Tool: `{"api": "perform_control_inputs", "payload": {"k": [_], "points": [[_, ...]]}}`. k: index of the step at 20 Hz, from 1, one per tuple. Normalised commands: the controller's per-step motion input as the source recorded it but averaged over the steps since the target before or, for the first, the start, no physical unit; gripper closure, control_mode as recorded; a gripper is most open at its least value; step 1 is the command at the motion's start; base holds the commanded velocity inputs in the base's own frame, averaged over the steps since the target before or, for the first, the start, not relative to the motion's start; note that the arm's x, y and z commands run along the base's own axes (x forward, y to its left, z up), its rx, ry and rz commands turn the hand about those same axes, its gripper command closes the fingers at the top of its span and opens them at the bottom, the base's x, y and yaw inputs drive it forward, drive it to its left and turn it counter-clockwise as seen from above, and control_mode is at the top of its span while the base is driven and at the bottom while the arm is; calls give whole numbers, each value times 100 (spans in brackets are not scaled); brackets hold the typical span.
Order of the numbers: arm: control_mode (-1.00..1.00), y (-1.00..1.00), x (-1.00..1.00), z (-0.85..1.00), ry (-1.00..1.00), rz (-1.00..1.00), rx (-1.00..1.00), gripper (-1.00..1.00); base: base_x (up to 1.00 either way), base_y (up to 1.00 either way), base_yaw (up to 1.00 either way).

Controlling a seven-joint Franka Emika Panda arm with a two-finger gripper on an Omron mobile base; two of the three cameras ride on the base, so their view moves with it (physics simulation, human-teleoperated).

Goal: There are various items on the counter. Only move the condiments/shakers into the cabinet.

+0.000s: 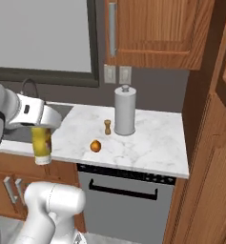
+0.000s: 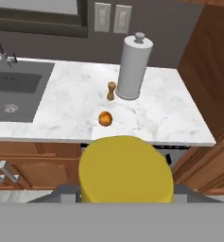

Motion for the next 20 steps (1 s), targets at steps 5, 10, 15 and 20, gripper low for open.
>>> {"api": "perform_control_inputs", "payload": {"k": [5, 10, 15, 20], "points": [[100, 0, 0, 0, 0, 0, 0, 100, -100, -68, 0], [100, 0, 0, 0, 0, 0, 0, 100, -46, -100, 0], [100, 0, 0, 0, 0, 0, 0, 100, 2, -100, 0], [100, 0, 0, 0, 0, 0, 0, 100, 46, -100, 0]]}}
